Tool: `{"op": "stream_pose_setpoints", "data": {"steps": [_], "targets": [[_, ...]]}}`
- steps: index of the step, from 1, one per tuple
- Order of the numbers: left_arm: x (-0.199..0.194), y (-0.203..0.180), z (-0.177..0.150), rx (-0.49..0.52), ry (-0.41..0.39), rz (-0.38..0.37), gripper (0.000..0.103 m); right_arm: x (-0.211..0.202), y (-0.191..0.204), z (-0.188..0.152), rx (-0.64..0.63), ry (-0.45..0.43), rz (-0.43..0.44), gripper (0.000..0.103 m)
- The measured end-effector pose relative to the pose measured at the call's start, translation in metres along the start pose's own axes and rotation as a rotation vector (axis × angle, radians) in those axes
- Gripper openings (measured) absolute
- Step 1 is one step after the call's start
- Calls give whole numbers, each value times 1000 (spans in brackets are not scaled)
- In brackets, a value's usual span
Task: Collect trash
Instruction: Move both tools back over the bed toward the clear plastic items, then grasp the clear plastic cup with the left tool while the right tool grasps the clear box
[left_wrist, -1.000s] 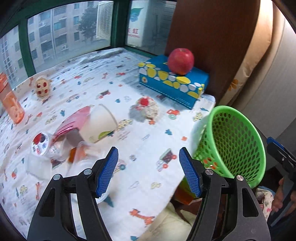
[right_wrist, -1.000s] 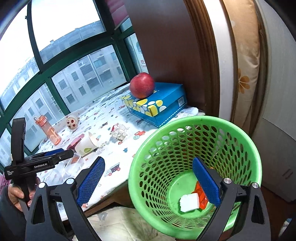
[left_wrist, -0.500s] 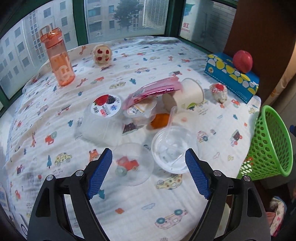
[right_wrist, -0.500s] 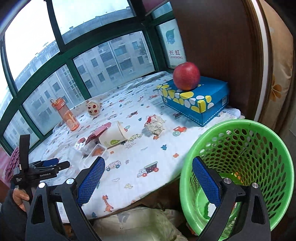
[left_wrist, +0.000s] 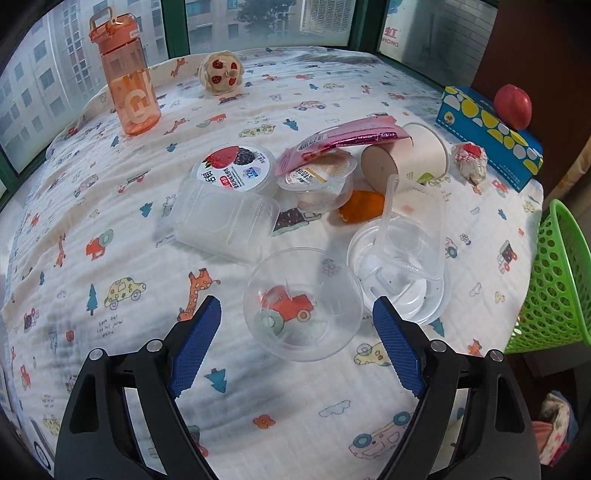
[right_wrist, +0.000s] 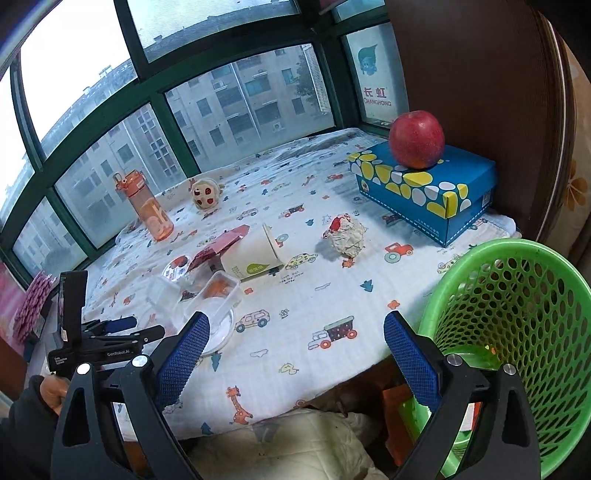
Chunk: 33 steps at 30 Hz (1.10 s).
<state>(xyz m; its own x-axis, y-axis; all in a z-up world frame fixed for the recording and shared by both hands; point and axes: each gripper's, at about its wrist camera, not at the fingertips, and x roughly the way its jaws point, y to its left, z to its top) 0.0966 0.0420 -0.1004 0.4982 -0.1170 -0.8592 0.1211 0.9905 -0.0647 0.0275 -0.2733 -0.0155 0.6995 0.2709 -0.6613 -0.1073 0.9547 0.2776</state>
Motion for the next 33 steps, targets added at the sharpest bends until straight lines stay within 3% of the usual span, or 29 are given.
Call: {"op": "stream_pose_setpoints", "data": {"steps": [4, 8, 26, 33], "targets": [[3, 1, -1, -4, -4, -15, 81, 6, 7, 1, -10, 10, 7, 92], [3, 4, -1, -11, -10, -47, 63, 14, 17, 2, -23, 26, 17, 92], [-40, 32, -2, -57, -118, -60, 62, 86, 84, 11, -24, 197, 133, 92], [-48, 51, -3, -84, -143, -59, 62, 124, 109, 26, 15, 274, 103, 87]]}}
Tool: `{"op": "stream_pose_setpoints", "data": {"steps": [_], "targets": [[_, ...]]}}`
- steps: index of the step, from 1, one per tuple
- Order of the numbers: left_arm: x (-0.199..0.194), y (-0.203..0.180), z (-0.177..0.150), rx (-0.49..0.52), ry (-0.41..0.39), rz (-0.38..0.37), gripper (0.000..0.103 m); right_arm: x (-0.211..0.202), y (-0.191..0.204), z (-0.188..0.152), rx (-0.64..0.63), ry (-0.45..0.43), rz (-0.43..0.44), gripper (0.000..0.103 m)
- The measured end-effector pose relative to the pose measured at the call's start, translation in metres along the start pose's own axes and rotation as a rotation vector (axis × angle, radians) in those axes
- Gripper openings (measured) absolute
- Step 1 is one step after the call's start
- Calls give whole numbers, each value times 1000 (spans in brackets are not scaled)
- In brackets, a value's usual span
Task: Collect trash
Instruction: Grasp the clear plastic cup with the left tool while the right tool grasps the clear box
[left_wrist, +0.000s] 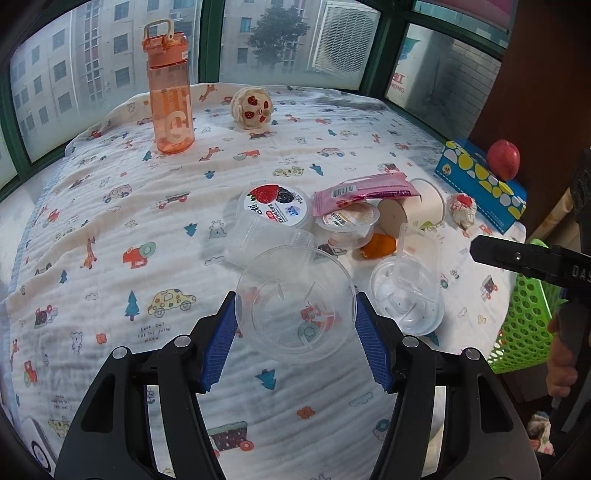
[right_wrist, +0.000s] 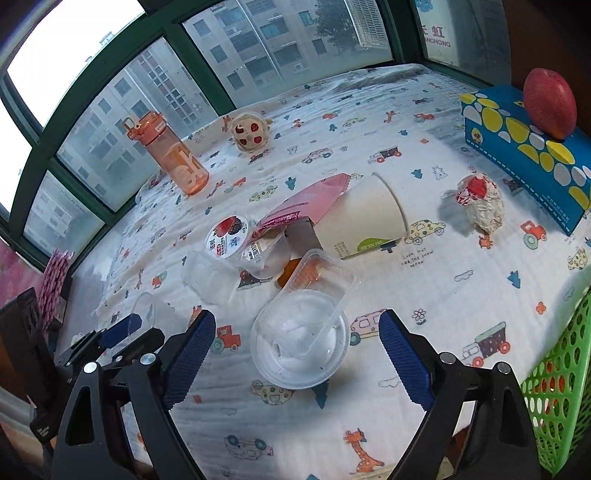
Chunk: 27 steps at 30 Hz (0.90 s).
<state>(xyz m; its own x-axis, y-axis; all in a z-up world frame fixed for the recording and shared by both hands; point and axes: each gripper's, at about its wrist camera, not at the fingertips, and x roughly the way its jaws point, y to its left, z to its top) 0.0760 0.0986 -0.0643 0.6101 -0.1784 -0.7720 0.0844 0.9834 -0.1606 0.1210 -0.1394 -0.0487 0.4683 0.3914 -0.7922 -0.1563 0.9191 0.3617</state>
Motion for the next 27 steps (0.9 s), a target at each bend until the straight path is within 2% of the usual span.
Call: {"op": "stream_pose_setpoints", "data": {"steps": [8, 16, 25, 27], "targets": [[0, 18, -2, -30, -4, -16, 62, 37, 5, 21, 63, 68, -89, 85], [3, 29, -5, -49, 2, -30, 62, 68, -3, 27, 132, 135, -153, 80], [7, 29, -5, -56, 7, -43, 62, 84, -7, 27, 174, 163, -172, 70], [7, 27, -5, -53, 7, -45, 62, 88, -9, 26, 189, 169, -174, 64]]}}
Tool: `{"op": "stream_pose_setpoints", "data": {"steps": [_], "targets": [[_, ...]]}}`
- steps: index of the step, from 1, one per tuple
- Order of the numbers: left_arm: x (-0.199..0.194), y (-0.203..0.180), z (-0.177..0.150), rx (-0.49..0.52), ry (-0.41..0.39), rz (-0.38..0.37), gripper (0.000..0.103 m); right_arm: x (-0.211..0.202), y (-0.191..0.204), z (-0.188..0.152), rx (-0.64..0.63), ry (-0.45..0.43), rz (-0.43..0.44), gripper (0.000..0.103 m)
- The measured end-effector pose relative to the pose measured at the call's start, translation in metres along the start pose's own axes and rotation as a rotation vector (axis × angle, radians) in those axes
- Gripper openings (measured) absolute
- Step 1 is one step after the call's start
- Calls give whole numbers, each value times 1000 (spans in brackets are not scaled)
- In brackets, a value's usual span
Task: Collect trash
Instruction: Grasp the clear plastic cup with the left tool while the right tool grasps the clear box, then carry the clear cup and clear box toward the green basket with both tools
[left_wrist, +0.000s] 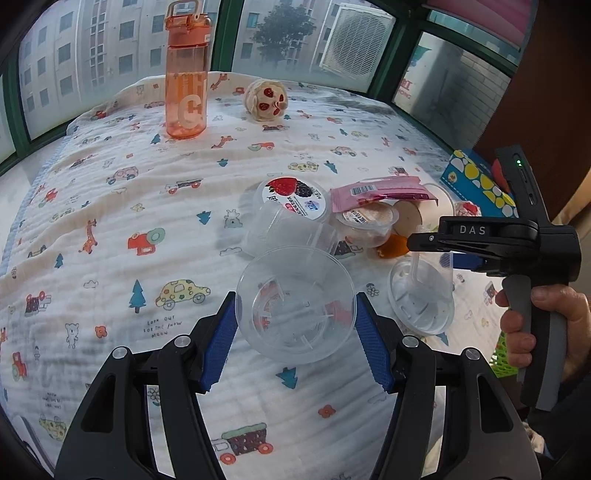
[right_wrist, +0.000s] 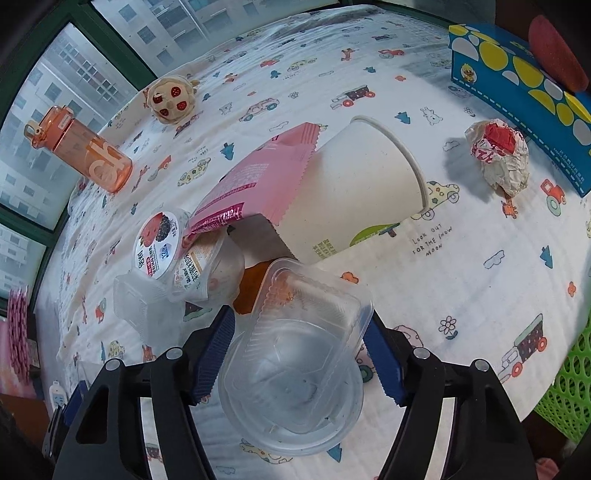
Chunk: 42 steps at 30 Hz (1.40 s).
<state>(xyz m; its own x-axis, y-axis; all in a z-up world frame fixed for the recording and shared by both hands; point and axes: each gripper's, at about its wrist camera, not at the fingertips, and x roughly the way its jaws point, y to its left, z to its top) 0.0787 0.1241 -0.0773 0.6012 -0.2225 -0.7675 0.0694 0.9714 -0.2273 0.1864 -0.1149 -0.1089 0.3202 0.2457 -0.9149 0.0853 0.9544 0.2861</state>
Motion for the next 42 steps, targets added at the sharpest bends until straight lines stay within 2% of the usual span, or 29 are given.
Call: {"op": "stream_pose_setpoints", "data": {"steps": [9, 16, 24, 33, 42], "targets": [[-3, -5, 2, 5, -2, 8, 62, -13, -4, -5, -3, -31, 34, 58], [-9, -20, 4, 31, -13, 1, 62, -51, -10, -15, -41, -110, 97, 57], [-14, -52, 10, 71, -23, -26, 62, -96, -28, -33, -139, -224, 74, 57], [-11, -102, 18, 129, -24, -87, 62, -140, -81, -49, -124, -330, 47, 57], [-5, -162, 26, 208, -14, -161, 62, -182, -165, -66, -17, -403, -27, 57]]}}
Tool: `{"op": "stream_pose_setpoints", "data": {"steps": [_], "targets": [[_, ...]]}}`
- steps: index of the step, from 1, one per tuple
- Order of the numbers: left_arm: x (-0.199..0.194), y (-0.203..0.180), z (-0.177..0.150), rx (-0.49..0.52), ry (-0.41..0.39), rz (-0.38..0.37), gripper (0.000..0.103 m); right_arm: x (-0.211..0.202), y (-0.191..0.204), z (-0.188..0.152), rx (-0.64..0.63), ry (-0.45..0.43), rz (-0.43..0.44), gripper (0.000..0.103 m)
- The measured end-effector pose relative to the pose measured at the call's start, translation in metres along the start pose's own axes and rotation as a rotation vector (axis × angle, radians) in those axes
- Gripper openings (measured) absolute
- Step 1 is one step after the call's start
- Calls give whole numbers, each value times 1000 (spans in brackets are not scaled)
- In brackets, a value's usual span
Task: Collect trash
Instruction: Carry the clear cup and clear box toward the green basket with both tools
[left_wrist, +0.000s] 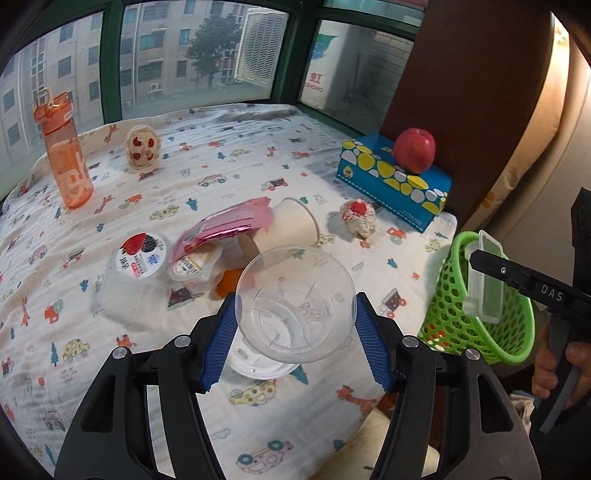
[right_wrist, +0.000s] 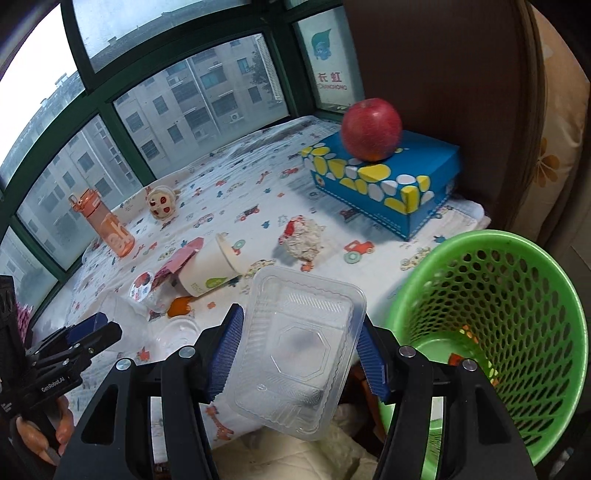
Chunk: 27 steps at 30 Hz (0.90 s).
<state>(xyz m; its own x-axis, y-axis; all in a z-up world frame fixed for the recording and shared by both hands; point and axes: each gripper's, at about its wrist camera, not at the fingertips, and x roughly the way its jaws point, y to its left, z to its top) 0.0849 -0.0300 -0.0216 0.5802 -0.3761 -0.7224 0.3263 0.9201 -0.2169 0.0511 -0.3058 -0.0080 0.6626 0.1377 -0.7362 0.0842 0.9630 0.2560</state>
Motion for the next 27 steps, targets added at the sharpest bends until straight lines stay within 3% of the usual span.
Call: {"op": "stream_pose_setpoints", "data": {"steps": [12, 27], "targets": [[20, -65, 17, 91, 28, -80, 62, -41, -119, -13, 152, -43, -168, 57], [38, -155, 27, 240, 49, -172, 62, -54, -172, -28, 234, -69, -242, 67]]}}
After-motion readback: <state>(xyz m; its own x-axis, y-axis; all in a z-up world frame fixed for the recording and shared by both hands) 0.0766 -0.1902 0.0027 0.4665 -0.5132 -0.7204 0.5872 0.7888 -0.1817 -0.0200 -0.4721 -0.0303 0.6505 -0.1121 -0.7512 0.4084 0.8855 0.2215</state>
